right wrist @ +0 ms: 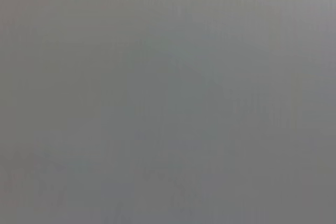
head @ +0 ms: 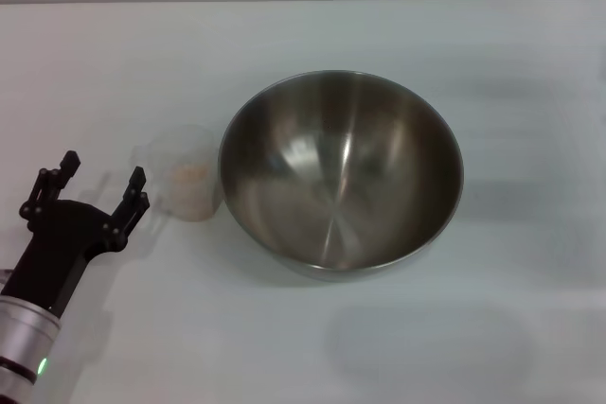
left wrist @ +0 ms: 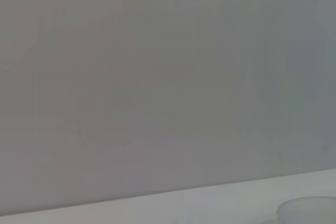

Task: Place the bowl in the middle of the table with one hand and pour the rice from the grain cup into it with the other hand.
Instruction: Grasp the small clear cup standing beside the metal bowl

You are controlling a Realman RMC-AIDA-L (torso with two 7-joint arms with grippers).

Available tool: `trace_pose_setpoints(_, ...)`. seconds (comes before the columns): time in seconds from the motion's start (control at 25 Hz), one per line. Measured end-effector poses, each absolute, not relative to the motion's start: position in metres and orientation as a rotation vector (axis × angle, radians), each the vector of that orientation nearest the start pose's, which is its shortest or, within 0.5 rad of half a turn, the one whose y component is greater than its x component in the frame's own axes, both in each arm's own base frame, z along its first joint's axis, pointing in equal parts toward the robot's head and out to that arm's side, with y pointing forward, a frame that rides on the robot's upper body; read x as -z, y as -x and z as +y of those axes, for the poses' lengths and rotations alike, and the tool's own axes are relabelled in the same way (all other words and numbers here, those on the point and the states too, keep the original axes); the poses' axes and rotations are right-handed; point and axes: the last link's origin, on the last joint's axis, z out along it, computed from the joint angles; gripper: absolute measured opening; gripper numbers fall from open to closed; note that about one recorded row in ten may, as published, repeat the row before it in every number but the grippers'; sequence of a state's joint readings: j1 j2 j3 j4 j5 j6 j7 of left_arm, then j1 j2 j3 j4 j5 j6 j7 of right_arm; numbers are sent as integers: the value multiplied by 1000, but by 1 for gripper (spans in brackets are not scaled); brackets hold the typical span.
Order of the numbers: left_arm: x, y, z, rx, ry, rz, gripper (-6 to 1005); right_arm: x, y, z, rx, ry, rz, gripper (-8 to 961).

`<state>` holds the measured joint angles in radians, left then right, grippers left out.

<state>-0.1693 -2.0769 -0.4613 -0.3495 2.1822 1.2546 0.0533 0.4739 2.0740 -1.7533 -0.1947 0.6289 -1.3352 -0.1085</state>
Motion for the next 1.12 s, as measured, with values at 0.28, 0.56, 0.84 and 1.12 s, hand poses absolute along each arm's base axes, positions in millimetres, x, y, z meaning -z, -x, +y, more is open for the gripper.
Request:
trace_pose_setpoints(0.28,71,330,245,606,1806,-509,812,-58,-315,351,-658,1241,245,388)
trace_pose_setpoints(0.56,69,333,256,569,1819,-504,806,-58,-315,349,-659,1238,243,388)
trace_pose_setpoints(0.84,68,333,265,558,1819,-498,773,-58,-316,348,-657,1235,246,388)
trace_pose_setpoints(1.12,69,333,269,546,1825,-510,740,-58,-316,348,-657,1233,246,388)
